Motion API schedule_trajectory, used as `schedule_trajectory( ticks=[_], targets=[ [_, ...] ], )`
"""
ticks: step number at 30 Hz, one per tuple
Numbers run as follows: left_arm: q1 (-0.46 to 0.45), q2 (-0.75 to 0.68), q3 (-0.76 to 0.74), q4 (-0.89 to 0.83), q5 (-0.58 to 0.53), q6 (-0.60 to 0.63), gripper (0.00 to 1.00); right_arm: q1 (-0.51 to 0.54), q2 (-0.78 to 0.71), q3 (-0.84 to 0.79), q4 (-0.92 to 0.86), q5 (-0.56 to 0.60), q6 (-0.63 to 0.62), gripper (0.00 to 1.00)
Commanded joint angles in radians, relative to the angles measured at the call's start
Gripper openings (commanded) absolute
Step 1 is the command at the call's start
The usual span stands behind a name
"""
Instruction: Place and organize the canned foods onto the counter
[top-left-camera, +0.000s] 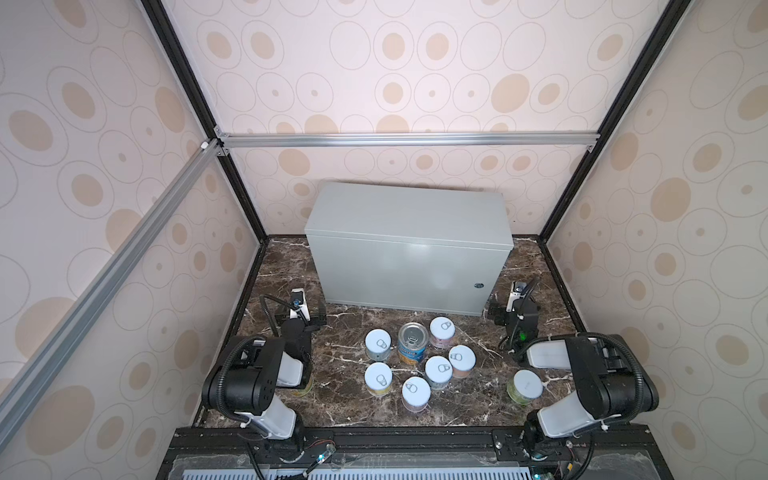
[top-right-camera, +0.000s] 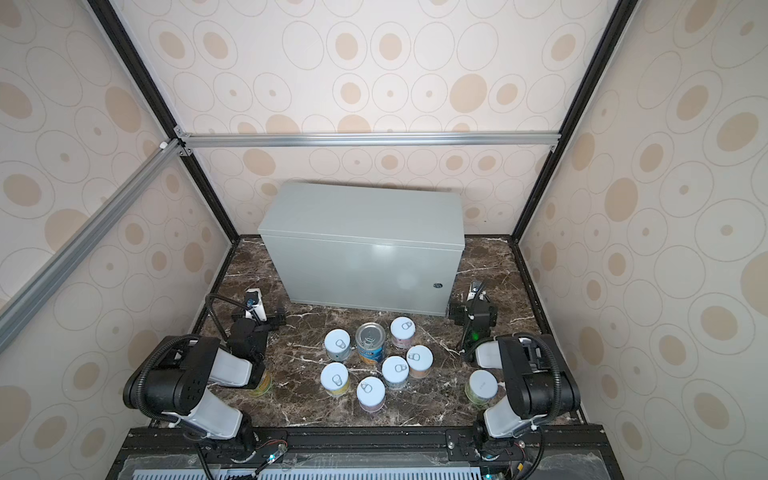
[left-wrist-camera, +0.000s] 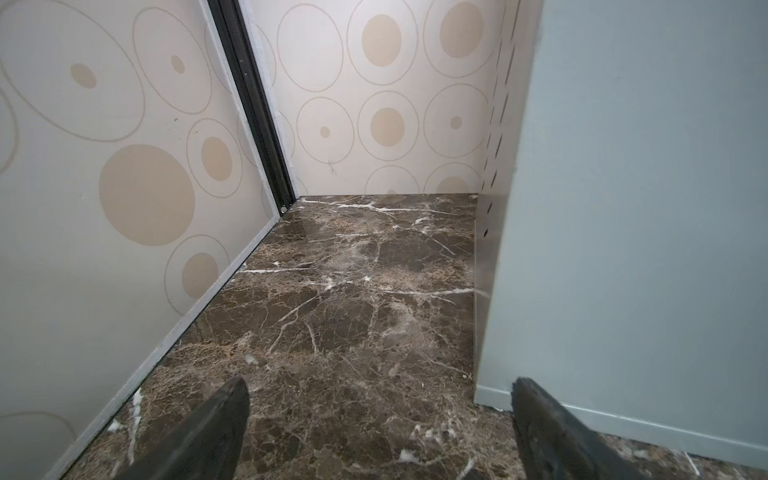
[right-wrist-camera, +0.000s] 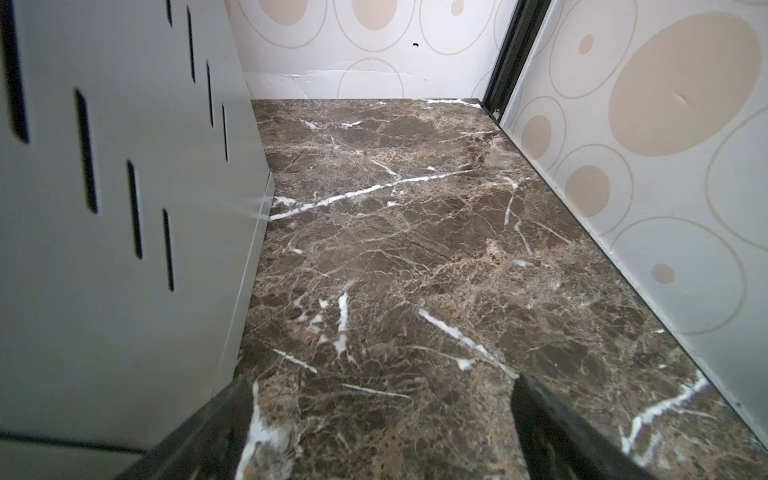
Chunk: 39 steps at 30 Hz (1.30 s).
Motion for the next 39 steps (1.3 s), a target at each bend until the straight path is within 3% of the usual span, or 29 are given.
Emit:
schedule_trajectory(
  ticks=[1, 23, 29, 39],
  targets=[
    [0.005, -0.007, 0.021, 0.012, 0.009, 0.000, 0.98, 0.005, -0.003, 0.011, -0.002, 0.004, -0.007, 1.00],
    [0.005, -0.010, 0.020, 0.014, 0.006, 0.000, 0.98, 0.004, -0.003, 0.012, -0.003, 0.004, -0.007, 1.00],
    [0.005, -0.084, 0.123, -0.233, -0.116, -0.042, 0.98, 0.003, -0.002, 0.013, -0.004, 0.003, -0.007, 1.00],
    [-0.007, -0.209, 0.216, -0.469, -0.328, -0.128, 0.98, 0.004, -0.003, 0.010, -0.001, 0.004, -0.006, 1.00]
  ],
)
